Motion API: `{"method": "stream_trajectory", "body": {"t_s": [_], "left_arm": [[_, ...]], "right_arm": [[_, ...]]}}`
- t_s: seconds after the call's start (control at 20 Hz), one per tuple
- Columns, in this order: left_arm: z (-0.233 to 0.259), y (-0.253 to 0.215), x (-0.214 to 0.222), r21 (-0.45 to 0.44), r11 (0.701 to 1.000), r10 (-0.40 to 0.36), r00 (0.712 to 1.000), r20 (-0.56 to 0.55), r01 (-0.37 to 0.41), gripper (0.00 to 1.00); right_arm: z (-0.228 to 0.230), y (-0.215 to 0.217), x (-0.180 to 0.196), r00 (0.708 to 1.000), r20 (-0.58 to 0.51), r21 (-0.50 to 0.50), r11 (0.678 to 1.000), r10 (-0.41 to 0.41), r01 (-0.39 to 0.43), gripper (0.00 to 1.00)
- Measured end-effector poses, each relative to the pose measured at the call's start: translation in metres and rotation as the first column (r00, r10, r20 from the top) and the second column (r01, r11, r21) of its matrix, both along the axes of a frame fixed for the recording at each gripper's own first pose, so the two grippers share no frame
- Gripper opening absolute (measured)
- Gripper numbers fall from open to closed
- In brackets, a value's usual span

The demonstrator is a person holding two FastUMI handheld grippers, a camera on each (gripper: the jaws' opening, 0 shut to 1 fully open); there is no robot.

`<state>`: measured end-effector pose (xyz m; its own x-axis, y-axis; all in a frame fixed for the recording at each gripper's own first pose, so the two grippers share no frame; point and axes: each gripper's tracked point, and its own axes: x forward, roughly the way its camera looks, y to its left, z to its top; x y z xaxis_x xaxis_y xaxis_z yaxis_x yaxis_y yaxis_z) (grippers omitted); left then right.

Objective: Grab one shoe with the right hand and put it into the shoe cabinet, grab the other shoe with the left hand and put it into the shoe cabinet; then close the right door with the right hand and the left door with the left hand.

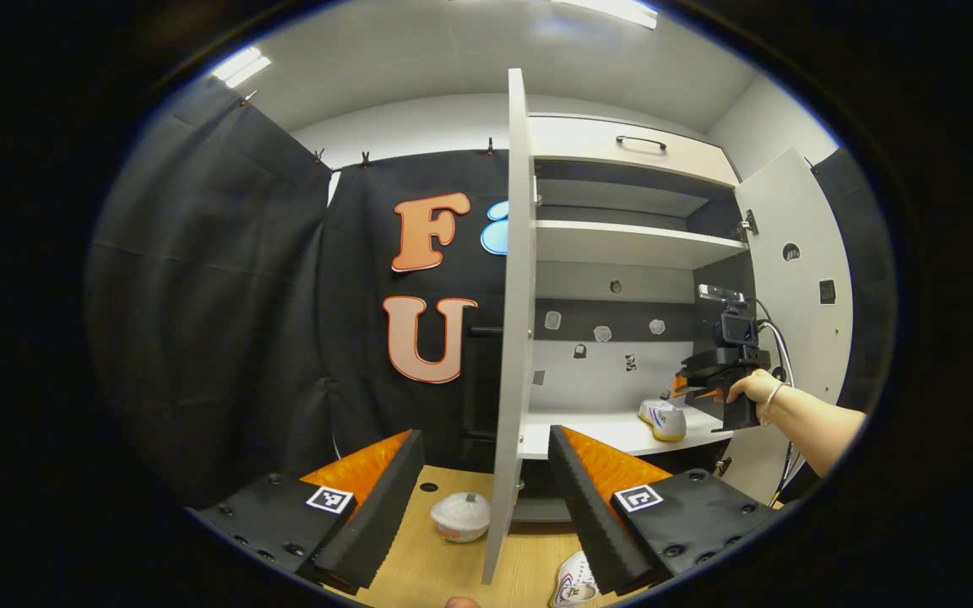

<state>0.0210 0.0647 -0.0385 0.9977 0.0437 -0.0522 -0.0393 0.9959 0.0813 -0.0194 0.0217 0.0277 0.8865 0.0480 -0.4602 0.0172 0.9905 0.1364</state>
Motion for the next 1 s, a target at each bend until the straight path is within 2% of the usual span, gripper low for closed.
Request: {"method": "stream_trajectory", "body": {"t_s": [0.05, 0.1, 0.2, 0.35, 0.45, 0.6, 0.8, 1.0], "left_arm": [[-0.005, -0.007, 0.002, -0.001, 1.000, -0.016, 1.000, -0.010, 0.016, 0.94], [-0.010, -0.014, 0.005, -0.004, 0.999, -0.033, 0.999, -0.020, 0.033, 0.94], [-0.020, -0.030, 0.007, -0.013, 0.998, -0.062, 0.997, -0.038, 0.061, 0.94], [-0.041, -0.047, 0.010, -0.025, 0.996, -0.092, 0.993, -0.070, 0.091, 0.94], [-0.065, -0.059, 0.009, -0.042, 0.993, -0.112, 0.987, -0.118, 0.107, 0.99], [-0.104, -0.074, 0.008, -0.069, 0.989, -0.143, 0.973, -0.181, 0.132, 0.94], [-0.169, -0.084, 0.003, -0.071, 0.986, -0.165, 0.941, -0.295, 0.151, 0.97], [-0.236, -0.093, -0.003, -0.075, 0.983, -0.184, 0.896, -0.403, 0.168, 0.97]], "right_arm": [[0.006, -0.001, -0.012, 1.000, 0.023, -0.008, 1.000, 0.001, -0.001, 0.70], [0.011, -0.002, -0.025, 0.999, 0.044, -0.012, 1.000, 0.007, -0.006, 0.81], [0.020, -0.004, -0.052, 0.997, 0.078, -0.006, 1.000, 0.014, -0.013, 0.92], [0.033, -0.004, -0.093, 0.991, 0.129, 0.009, 0.999, 0.030, -0.031, 0.93], [0.038, -0.009, -0.116, 0.985, 0.168, -0.011, 0.999, 0.037, -0.036, 0.93], [0.047, -0.013, -0.142, 0.973, 0.227, -0.028, 0.999, 0.044, -0.039, 0.93], [0.050, -0.019, -0.163, 0.967, 0.250, -0.033, 0.999, 0.045, -0.038, 0.93], [0.058, -0.027, -0.177, 0.956, 0.290, -0.056, 0.998, 0.041, -0.026, 0.93]]}}
